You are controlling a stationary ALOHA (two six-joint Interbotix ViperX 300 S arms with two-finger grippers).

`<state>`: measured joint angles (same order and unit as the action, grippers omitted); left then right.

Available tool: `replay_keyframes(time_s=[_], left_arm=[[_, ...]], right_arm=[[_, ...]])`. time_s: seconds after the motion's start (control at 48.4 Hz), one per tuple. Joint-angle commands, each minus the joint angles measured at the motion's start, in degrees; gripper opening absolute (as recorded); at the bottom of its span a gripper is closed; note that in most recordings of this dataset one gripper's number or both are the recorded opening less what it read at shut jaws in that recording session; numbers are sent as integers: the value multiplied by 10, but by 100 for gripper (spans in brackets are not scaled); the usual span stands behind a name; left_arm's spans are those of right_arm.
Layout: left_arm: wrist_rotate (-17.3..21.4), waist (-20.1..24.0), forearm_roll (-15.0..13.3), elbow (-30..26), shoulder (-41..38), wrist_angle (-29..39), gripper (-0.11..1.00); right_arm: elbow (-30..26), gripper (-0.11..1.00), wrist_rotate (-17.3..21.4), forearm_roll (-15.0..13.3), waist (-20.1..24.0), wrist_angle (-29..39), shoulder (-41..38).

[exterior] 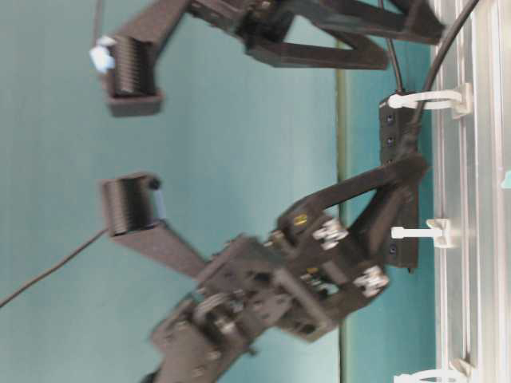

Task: Pass the USB cable through three rings with both arms.
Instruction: 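Grasp the plug with the left gripper and pull it leftward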

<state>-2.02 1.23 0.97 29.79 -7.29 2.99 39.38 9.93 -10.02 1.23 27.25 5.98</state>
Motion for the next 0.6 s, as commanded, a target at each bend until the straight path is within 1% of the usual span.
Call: replay_keyframes(time_s=[0.0, 0.165, 0.372, 0.579], left_arm=[[1, 0, 2, -4, 28, 4, 23], [1, 1, 2, -4, 54, 5, 23], [1, 1, 1, -4, 62, 11, 23], [2, 1, 2, -3, 62, 14, 23]], right_arm=[[-8, 64, 4, 1, 2, -7, 13], [-21, 64, 5, 1, 1, -33, 7], [-32, 62, 5, 1, -12, -95, 1], [-27, 51, 5, 1, -32, -127, -12]])
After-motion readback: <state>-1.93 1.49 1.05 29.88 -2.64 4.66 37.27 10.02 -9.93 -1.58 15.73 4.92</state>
